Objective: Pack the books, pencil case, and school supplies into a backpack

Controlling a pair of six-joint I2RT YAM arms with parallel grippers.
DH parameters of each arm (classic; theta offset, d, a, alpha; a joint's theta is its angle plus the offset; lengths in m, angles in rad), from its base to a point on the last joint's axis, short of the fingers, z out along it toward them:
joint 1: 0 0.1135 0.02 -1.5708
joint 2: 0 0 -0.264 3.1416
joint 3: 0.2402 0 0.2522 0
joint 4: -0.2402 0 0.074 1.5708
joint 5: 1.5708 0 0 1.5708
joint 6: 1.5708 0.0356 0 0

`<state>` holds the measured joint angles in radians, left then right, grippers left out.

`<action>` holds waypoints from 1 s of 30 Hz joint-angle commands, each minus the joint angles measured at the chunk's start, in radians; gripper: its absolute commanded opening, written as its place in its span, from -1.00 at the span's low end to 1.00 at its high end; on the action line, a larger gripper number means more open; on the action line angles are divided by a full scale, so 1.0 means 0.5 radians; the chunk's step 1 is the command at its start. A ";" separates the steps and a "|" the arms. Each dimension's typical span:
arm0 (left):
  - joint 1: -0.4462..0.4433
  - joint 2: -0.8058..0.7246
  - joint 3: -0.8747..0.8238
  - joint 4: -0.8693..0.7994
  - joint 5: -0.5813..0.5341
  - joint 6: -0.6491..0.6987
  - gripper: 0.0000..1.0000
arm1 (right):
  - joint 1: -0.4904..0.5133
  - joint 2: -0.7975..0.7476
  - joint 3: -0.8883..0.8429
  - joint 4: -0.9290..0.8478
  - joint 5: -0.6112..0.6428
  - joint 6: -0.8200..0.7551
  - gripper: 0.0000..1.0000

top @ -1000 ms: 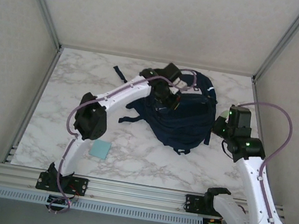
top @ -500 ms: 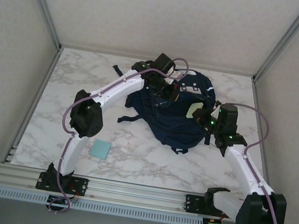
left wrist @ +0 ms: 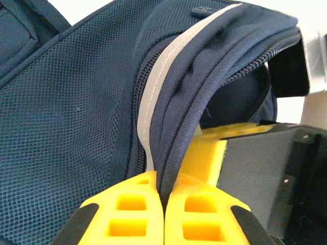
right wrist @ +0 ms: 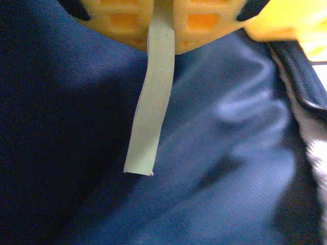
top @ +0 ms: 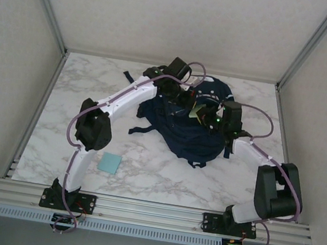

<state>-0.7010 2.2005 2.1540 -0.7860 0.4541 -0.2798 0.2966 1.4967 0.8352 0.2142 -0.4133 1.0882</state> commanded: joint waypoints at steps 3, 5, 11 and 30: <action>-0.010 -0.238 -0.051 0.154 0.015 -0.054 -1.00 | 0.027 -0.015 0.165 -0.334 0.056 -0.099 -0.11; 0.001 -0.253 -0.079 0.164 -0.006 -0.066 -1.00 | 0.018 -0.093 0.187 -0.530 0.165 -0.172 0.06; 0.022 -0.261 -0.101 0.179 -0.015 -0.080 -1.00 | -0.013 -0.321 0.291 -1.073 0.505 -0.439 0.36; 0.039 -0.700 -0.741 0.057 -0.533 -0.014 1.00 | -0.059 -0.680 0.388 -1.328 0.624 -0.863 0.98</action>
<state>-0.6907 1.9572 1.8675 -0.7319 0.3027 -0.2920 0.2741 1.1355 1.0046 -0.4782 -0.0570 0.6830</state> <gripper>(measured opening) 0.993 0.987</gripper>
